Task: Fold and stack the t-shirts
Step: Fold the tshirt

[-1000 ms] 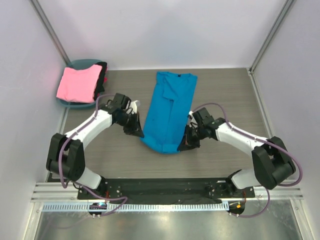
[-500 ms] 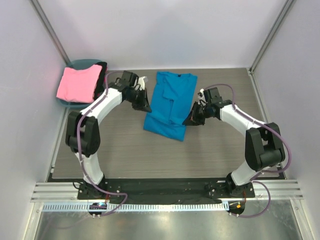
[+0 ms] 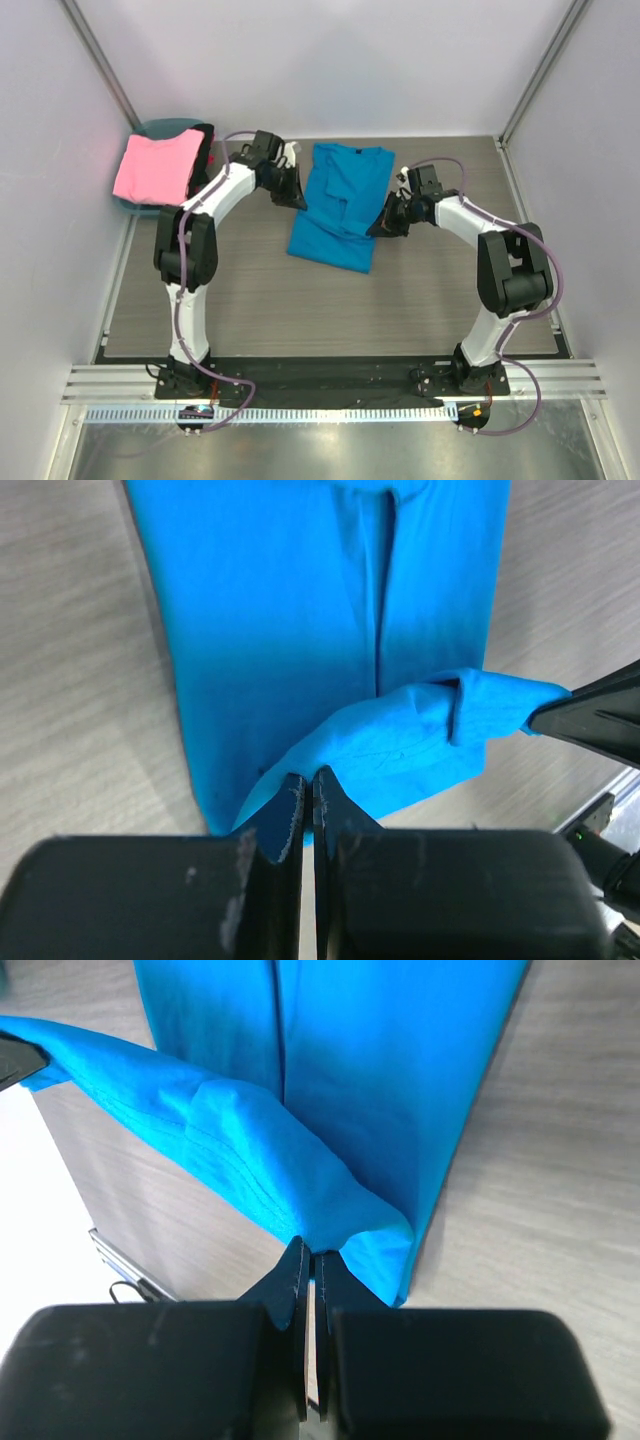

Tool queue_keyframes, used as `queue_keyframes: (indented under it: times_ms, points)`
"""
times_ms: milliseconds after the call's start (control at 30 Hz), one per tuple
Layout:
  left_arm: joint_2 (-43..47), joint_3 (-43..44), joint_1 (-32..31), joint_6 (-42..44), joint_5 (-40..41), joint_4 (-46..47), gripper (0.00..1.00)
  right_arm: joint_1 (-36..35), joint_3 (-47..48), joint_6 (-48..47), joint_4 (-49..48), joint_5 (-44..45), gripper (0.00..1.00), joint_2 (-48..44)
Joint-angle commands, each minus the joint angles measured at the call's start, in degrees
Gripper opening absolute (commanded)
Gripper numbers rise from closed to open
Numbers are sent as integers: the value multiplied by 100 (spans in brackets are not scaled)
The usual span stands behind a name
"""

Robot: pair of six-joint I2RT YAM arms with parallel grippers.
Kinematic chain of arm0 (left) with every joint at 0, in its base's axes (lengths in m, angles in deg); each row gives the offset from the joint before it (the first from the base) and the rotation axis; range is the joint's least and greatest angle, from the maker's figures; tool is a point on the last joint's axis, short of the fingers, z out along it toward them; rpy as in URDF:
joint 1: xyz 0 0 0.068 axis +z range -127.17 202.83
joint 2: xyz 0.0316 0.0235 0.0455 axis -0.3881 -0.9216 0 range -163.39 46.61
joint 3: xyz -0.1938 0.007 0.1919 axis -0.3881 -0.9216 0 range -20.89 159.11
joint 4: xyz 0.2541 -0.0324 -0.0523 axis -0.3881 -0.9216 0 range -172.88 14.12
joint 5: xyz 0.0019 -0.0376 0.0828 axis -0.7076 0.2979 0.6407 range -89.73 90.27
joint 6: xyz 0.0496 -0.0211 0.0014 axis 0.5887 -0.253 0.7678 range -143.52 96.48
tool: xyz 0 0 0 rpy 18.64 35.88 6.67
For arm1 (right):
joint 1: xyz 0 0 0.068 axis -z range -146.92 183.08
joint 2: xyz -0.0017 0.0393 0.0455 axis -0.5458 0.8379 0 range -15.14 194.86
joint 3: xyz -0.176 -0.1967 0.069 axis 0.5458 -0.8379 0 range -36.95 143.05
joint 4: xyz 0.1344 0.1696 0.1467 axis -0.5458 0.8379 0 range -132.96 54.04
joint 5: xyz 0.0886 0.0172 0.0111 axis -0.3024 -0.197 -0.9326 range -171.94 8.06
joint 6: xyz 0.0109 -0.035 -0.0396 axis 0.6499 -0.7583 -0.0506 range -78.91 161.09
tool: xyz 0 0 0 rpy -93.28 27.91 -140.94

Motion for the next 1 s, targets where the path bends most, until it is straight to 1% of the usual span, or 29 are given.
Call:
queue_keyframes:
  times_ms: [0, 167, 433, 867, 933, 967]
  points:
    - [-222, 425, 52, 140, -4, 196, 0, 49, 356, -146, -233, 43, 1, 120]
    - [-521, 733, 52, 140, -30, 205, 0, 58, 541, -216, -260, 104, 1, 340]
    - [-811, 987, 105, 113, 180, 302, 0, 84, 910, -287, -295, 192, 1, 788]
    - [-1233, 1585, 131, 140, 260, 425, 0, 93, 1429, -462, -304, 403, 1, 1113]
    - [-1321, 1656, 131, 149, 295, 477, 1, 93, 1560, -489, -312, 508, 2, 1166]
    - [-1321, 1656, 131, 157, 295, 495, 6, 102, 1596, -489, -312, 543, 2, 1184]
